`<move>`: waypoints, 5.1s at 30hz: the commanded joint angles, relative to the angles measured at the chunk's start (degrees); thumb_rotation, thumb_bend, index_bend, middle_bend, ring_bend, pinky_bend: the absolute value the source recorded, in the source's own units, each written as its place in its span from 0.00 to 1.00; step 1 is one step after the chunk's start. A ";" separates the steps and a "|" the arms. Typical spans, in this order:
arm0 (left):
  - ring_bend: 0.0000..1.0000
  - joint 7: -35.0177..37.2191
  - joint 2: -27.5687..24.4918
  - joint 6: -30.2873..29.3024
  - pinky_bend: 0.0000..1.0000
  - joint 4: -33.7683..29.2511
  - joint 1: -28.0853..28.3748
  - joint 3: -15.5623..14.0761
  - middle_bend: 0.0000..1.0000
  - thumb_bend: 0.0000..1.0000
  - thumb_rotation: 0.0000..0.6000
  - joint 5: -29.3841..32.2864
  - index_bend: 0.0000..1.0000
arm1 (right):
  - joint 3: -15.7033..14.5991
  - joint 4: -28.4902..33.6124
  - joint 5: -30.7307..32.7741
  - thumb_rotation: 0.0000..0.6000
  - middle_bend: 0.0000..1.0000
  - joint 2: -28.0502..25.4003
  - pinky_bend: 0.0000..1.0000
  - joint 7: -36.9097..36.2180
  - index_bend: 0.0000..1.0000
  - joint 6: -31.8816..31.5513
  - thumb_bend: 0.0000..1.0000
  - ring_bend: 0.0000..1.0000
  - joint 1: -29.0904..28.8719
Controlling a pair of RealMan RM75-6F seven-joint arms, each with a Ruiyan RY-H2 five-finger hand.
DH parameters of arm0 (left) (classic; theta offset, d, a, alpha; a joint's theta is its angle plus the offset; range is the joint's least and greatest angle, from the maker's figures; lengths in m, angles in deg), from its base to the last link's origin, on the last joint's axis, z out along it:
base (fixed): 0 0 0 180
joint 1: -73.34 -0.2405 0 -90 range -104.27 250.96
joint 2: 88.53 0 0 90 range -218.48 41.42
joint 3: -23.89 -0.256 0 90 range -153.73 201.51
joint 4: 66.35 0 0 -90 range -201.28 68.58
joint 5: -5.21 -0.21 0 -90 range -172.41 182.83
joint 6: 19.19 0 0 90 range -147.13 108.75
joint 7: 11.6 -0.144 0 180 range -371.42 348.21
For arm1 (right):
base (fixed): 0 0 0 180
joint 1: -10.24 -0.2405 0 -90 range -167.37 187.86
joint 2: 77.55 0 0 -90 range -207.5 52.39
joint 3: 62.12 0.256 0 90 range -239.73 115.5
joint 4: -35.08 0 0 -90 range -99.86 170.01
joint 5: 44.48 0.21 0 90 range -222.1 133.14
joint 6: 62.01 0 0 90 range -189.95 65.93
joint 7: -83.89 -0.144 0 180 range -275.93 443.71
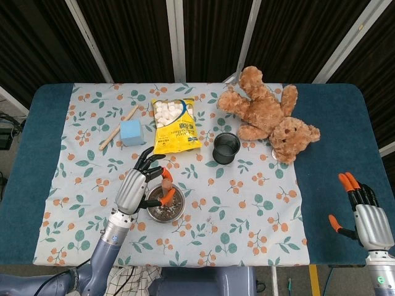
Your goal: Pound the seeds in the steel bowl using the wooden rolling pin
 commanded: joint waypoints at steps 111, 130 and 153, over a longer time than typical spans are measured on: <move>0.20 -7.01 -21.93 3.60 0.09 10.18 -1.65 1.84 0.71 0.99 1.00 0.23 0.60 | 0.06 0.00 -0.08 1.00 0.00 0.13 0.00 0.34 0.00 0.13 0.36 0.00 -0.15; 0.21 -3.32 -16.08 6.98 0.09 31.27 0.88 -3.95 0.71 0.98 1.00 -3.44 0.60 | 0.29 0.48 0.90 1.00 0.00 0.49 0.00 3.02 0.00 0.36 0.36 0.00 -0.25; 0.11 -8.49 -15.55 7.62 0.02 23.24 0.03 -2.40 0.29 0.44 1.00 2.51 0.25 | 0.18 0.57 0.69 1.00 0.00 0.32 0.00 2.63 0.00 0.12 0.36 0.00 -0.05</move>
